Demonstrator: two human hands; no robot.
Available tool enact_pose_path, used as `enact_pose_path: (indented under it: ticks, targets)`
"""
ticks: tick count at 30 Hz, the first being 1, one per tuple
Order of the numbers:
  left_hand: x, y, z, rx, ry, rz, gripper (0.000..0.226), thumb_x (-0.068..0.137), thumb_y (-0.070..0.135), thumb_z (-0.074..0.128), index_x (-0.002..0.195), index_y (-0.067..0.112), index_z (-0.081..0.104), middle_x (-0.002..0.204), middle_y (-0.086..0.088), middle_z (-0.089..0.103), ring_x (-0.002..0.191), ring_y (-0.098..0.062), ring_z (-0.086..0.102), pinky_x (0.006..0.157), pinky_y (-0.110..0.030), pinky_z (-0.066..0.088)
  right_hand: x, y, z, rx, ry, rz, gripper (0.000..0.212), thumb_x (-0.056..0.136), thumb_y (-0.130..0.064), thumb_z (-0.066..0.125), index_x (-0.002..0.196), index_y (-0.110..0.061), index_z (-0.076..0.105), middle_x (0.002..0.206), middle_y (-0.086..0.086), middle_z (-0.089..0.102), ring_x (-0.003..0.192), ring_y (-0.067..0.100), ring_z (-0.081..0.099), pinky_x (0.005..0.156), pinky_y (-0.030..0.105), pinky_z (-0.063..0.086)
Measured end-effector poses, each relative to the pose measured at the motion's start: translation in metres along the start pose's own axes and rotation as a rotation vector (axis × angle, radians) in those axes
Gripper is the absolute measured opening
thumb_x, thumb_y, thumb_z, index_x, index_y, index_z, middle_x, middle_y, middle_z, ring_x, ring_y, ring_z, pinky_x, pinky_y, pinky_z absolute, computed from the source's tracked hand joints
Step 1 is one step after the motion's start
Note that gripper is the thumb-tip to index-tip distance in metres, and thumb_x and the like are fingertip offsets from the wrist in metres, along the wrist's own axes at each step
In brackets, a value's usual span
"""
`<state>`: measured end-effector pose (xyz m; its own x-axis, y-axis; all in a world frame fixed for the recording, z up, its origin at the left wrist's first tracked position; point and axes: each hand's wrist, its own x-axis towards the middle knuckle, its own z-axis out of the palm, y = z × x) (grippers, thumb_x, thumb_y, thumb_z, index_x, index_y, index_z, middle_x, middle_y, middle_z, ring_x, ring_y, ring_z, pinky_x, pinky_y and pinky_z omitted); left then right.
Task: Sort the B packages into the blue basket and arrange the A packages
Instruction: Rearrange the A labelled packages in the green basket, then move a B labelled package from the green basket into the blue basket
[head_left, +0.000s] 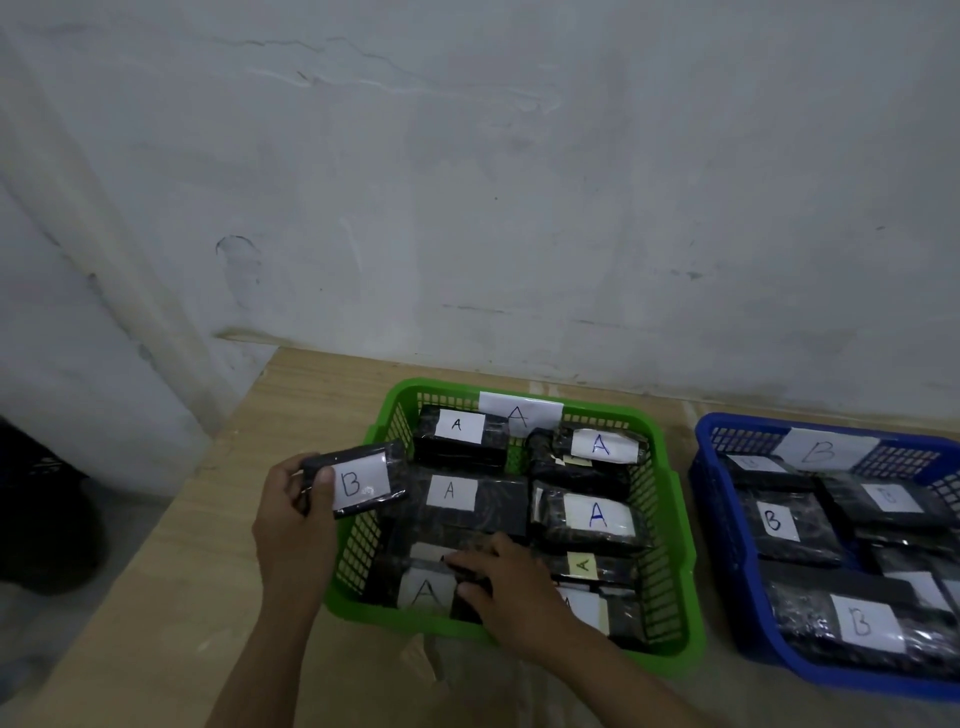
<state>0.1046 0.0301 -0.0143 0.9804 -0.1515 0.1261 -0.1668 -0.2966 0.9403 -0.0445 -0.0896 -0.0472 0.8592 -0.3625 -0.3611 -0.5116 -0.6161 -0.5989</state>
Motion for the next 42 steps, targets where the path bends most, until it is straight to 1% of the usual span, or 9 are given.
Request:
enact_pose_path:
  ticks: [6, 10, 15, 19, 24, 29, 36, 39, 42]
  targets:
    - [-0.003, 0.004, 0.009, 0.041, -0.041, 0.060, 0.016, 0.088, 0.011, 0.053, 0.104, 0.011, 0.055, 0.087, -0.002, 0.056, 0.074, -0.015, 0.053, 0.055, -0.014, 0.038, 0.005, -0.011, 0.010, 0.157, 0.064, 0.048, 0.043, 0.093, -0.021, 0.049, 0.135, -0.024, 0.039, 0.141, 0.008, 0.031, 0.127, 0.025, 0.039, 0.104, 0.027, 0.033]
    - [-0.012, 0.006, 0.017, 0.041, -0.119, 0.068, 0.014, 0.088, 0.012, 0.054, 0.101, 0.015, 0.055, 0.081, 0.004, 0.056, 0.070, 0.001, 0.054, 0.056, -0.014, 0.039, -0.003, -0.010, 0.007, 0.175, 0.156, 0.014, 0.038, 0.092, -0.025, 0.050, 0.129, -0.022, 0.046, 0.130, 0.003, 0.040, 0.119, 0.021, 0.045, 0.099, 0.028, 0.039]
    - [-0.025, 0.007, 0.024, 0.032, -0.201, 0.063, 0.016, 0.088, 0.013, 0.054, 0.104, 0.013, 0.056, 0.087, -0.003, 0.059, 0.077, -0.016, 0.057, 0.063, -0.023, 0.043, -0.023, 0.021, -0.014, -0.033, 0.370, 0.030, 0.038, 0.093, -0.036, 0.041, 0.129, -0.025, 0.043, 0.136, -0.004, 0.036, 0.128, 0.017, 0.029, 0.107, 0.031, 0.024]
    - [-0.040, 0.014, 0.037, 0.038, -0.285, 0.054, 0.018, 0.089, 0.014, 0.053, 0.107, 0.012, 0.056, 0.090, -0.005, 0.059, 0.083, -0.022, 0.056, 0.072, -0.032, 0.044, -0.046, 0.045, -0.024, -0.199, 0.523, 0.125, 0.058, 0.091, -0.055, 0.010, 0.130, -0.028, 0.042, 0.148, 0.000, 0.031, 0.141, 0.020, 0.016, 0.114, 0.042, 0.014]
    - [-0.064, 0.025, 0.057, 0.024, -0.398, 0.093, 0.012, 0.089, 0.012, 0.052, 0.099, 0.018, 0.054, 0.088, -0.004, 0.060, 0.084, -0.021, 0.056, 0.069, -0.030, 0.043, -0.068, 0.069, -0.035, -0.272, 0.411, 0.331, 0.122, 0.041, -0.066, -0.044, 0.143, -0.031, 0.014, 0.157, 0.000, -0.009, 0.142, 0.024, -0.017, 0.113, 0.045, -0.013]
    - [-0.088, 0.041, 0.082, 0.002, -0.443, 0.116, 0.015, 0.088, 0.011, 0.054, 0.099, 0.020, 0.054, 0.086, -0.001, 0.058, 0.082, -0.018, 0.055, 0.069, -0.026, 0.039, -0.083, 0.082, -0.043, -0.076, 0.510, 0.213, 0.073, 0.079, -0.062, -0.002, 0.142, -0.031, 0.019, 0.148, -0.004, -0.022, 0.140, 0.018, -0.023, 0.112, 0.029, -0.016]
    - [-0.129, 0.073, 0.137, -0.063, -0.583, 0.029, 0.024, 0.090, 0.018, 0.052, 0.114, 0.015, 0.053, 0.096, 0.001, 0.054, 0.086, -0.011, 0.049, 0.077, -0.026, 0.038, -0.125, 0.116, -0.094, 0.431, 0.803, 0.214, 0.054, 0.086, -0.052, 0.030, 0.135, -0.029, 0.035, 0.146, -0.013, 0.029, 0.139, 0.010, 0.019, 0.116, 0.037, 0.019]
    - [-0.156, 0.089, 0.165, -0.130, -0.646, -0.036, 0.024, 0.089, 0.017, 0.053, 0.113, 0.020, 0.052, 0.098, 0.000, 0.054, 0.082, -0.007, 0.053, 0.068, -0.020, 0.042, -0.143, 0.135, -0.113, 0.547, 0.795, 0.206, 0.044, 0.088, -0.048, 0.039, 0.129, -0.030, 0.042, 0.117, -0.015, 0.052, 0.115, 0.011, 0.048, 0.098, 0.036, 0.043]
    - [-0.185, 0.103, 0.189, -0.179, -0.736, -0.076, 0.021, 0.090, 0.017, 0.052, 0.108, 0.027, 0.051, 0.094, 0.010, 0.057, 0.082, -0.002, 0.055, 0.061, -0.014, 0.046, -0.156, 0.155, -0.125, 0.623, 0.826, 0.182, 0.026, 0.091, -0.032, 0.049, 0.117, -0.028, 0.051, 0.087, -0.016, 0.058, 0.082, -0.003, 0.058, 0.069, 0.013, 0.046]
